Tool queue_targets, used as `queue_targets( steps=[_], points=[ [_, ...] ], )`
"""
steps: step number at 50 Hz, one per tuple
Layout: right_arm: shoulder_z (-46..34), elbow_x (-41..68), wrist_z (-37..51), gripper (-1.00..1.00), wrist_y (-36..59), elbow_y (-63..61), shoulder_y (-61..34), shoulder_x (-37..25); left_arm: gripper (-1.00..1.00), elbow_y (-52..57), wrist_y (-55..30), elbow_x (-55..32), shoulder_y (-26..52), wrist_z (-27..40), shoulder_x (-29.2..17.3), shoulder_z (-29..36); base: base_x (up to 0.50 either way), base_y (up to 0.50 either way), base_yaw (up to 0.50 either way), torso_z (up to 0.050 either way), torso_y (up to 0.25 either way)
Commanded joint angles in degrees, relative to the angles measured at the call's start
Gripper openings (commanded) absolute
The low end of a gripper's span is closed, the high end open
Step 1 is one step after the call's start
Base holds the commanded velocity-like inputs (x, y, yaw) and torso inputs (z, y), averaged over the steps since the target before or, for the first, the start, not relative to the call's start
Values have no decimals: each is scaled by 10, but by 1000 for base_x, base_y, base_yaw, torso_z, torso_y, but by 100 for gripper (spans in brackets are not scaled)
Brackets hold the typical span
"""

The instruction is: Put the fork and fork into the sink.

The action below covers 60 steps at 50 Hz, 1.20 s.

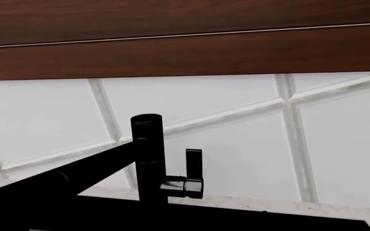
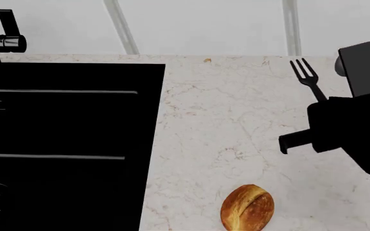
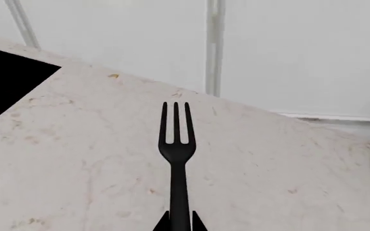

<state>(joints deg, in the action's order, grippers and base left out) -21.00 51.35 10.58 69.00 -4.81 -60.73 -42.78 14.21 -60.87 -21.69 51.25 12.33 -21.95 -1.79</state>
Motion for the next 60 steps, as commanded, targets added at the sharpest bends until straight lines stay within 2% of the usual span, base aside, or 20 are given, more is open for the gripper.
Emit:
queue_targets(
  steps=[1, 15, 34, 60],
  points=[
    [-77, -27, -44, -100, 35, 8, -132, 29, 100, -2, 3, -1, 0, 0, -2, 2, 0, 0, 0, 0, 0],
    [-250, -110, -194, -100, -3, 143, -304, 147, 100, -4, 7, -2, -4, 2, -1, 2, 0, 0, 0, 0, 0],
    [-368, -158, -306, -100, -86, 248, -341, 269, 100, -4, 10, -4, -2, 3, -2, 6, 0, 0, 0, 0, 0],
    [-502, -159, -409, -100, -68, 162, -344, 310, 100, -3, 11, -9, -1, 4, -4, 7, 0, 0, 0, 0, 0]
  ],
)
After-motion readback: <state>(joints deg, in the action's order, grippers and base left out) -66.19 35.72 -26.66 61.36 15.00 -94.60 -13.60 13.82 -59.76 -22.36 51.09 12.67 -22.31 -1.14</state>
